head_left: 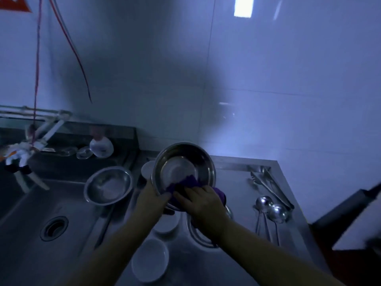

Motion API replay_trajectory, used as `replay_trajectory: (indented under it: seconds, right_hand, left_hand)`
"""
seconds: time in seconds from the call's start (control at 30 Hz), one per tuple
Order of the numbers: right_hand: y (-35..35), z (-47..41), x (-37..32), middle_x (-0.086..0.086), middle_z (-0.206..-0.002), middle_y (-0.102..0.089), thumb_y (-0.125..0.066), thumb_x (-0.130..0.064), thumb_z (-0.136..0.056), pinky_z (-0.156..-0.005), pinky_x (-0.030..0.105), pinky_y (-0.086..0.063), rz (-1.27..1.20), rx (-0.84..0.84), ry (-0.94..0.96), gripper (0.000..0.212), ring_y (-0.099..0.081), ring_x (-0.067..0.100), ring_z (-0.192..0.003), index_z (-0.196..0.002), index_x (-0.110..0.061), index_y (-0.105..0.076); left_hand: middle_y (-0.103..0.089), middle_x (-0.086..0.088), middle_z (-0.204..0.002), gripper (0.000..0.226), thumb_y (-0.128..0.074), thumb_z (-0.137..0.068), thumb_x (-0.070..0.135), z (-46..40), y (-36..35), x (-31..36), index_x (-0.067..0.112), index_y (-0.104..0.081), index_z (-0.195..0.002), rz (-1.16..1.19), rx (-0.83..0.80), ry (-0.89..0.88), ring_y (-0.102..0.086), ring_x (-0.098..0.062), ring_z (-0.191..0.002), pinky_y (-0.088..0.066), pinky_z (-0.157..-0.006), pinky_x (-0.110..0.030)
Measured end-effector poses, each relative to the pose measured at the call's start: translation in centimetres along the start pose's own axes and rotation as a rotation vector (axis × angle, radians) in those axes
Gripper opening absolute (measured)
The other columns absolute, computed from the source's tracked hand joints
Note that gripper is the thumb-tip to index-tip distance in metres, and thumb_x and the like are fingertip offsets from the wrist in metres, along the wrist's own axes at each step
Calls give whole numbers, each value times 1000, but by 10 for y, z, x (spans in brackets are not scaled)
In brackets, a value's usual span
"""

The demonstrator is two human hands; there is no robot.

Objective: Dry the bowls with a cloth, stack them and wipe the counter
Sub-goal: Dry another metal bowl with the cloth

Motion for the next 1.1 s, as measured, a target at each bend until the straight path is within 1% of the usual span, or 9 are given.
replay_trajectory:
  seconds: [0.07,0.13,0.2,0.37,0.5,0.77,0.87,0.97,1.1]
  right_hand:
    - [-8,-16,-18,2,-97,-70,-70,-19,-68,-65,32,-50,-52,-115,-118,49,-64,19,-77,-117,-19,-66]
    - [-27,-27,-34,1,-111,-67,-85,-25,-44,-73,33,-49,-59,-351,-199,92,-63,20,-89,-131,-19,-56]
    - [-38,-39,-48,3,-128,-57,-84,-21,-49,-84,37,-45,-91,-465,-206,105,-57,25,-105,-144,-21,-38]
    - [-37,-62,-47,5,-137,-50,-65,-8,-77,-98,38,-40,13,-605,-168,79,-48,31,-119,-146,-28,-33]
    - [-27,-85,-43,7,-140,-47,-50,-15,-91,-106,36,-29,127,-473,-309,62,-44,29,-124,-148,-22,-27]
    - [-42,-132,-92,12,-147,-40,-61,-13,-82,-102,43,-29,-52,-327,-327,67,-34,29,-134,-145,-17,-37]
    - [-48,-131,-106,8,-149,-39,-59,-5,-81,-102,45,-28,-84,-443,-220,63,-32,27,-137,-141,-19,-44]
    - [-43,-114,-105,5,-148,-40,-55,4,-79,-106,45,-31,-31,-619,-117,64,-32,27,-137,-138,-19,-48]
    - [-11,-107,-91,5,-125,-64,-66,2,-74,-93,41,-49,105,-581,21,47,-57,29,-116,-118,-16,-67]
  left_hand:
    - [-69,-10,-83,39,-55,-81,-7,-3,16,-8,21,-53,-107,53,-2,27,-69,-25,-72,-58,-58,-39]
    - [-70,-9,-82,38,-52,-81,-8,-13,41,-9,18,-56,-109,54,-19,1,-69,-24,-75,-59,-60,-41]
    - [-71,-4,-75,44,-50,-79,-10,-23,65,-8,24,-58,-106,23,-76,-39,-69,-18,-67,-56,-52,-30]
    - [-72,12,-77,59,-52,-62,3,-30,101,-6,51,-59,-96,31,-196,-96,-69,-8,-62,-49,-43,-19]
    - [-72,0,-81,63,-49,-54,8,-37,110,-11,55,-60,-94,73,-313,-41,-70,-24,-63,-52,-45,-31]
    - [-71,-8,-79,66,-47,-53,3,-49,134,-9,26,-59,-114,117,-374,-55,-67,-24,-72,-51,-58,-32]
    - [-73,-9,-87,64,-47,-58,-2,-49,146,-4,28,-60,-113,142,-398,-70,-70,-21,-79,-54,-62,-29]
    - [-73,-1,-81,63,-48,-65,-10,-44,156,8,32,-60,-110,98,-434,-123,-69,-15,-65,-50,-45,-23]
    - [-71,-6,-82,69,-47,-72,-12,-37,154,15,49,-60,-102,-7,-499,-130,-69,-22,-58,-49,-41,-24]
Point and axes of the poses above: each hand's wrist, its own z-axis away from the middle knuckle, its own y-axis out of the back of the hand, x = y × z, the point moved 6 cm from there along -z, towards the middle knuckle
